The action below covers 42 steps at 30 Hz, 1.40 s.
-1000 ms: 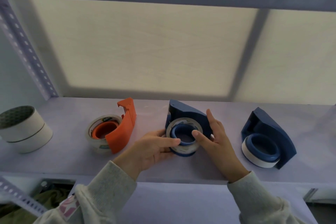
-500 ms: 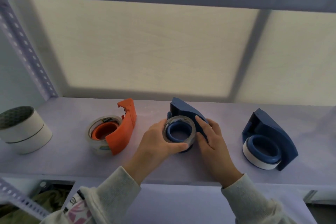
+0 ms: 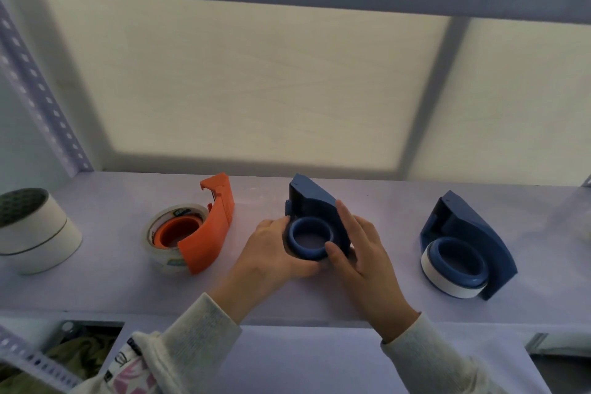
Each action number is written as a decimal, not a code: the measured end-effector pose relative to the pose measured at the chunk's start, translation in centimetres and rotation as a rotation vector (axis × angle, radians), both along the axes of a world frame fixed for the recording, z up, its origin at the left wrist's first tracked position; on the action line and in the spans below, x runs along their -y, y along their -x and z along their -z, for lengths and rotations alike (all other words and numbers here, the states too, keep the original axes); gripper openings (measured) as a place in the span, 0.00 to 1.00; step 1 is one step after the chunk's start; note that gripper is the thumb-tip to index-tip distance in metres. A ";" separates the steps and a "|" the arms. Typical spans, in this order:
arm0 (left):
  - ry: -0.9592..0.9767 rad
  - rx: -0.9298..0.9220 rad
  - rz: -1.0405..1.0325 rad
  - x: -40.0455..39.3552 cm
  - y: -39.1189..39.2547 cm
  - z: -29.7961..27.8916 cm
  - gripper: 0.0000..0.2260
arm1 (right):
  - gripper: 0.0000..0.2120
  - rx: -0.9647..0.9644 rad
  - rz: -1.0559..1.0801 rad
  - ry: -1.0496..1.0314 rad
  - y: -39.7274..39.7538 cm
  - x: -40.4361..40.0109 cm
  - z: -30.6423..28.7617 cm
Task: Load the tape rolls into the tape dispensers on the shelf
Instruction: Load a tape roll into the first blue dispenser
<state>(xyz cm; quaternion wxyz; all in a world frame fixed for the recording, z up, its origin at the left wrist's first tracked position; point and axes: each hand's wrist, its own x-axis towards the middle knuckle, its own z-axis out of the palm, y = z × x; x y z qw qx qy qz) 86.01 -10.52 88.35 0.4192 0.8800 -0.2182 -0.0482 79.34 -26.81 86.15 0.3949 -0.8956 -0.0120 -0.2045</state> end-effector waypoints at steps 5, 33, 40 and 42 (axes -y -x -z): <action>0.022 -0.014 0.009 -0.5 0.0 -0.1 0.33 | 0.33 0.047 0.003 -0.033 0.5 -1.4 0.1; -0.035 0.256 0.023 0.9 -0.5 -4.1 0.31 | 0.28 -0.120 0.252 0.433 0.0 0.1 -5.4; -0.173 0.407 0.114 9.9 2.1 -6.1 0.32 | 0.27 -0.066 0.418 0.512 4.7 10.3 -7.2; -0.147 0.400 0.140 13.3 3.6 -6.3 0.31 | 0.27 -0.083 0.441 0.474 5.8 13.9 -7.0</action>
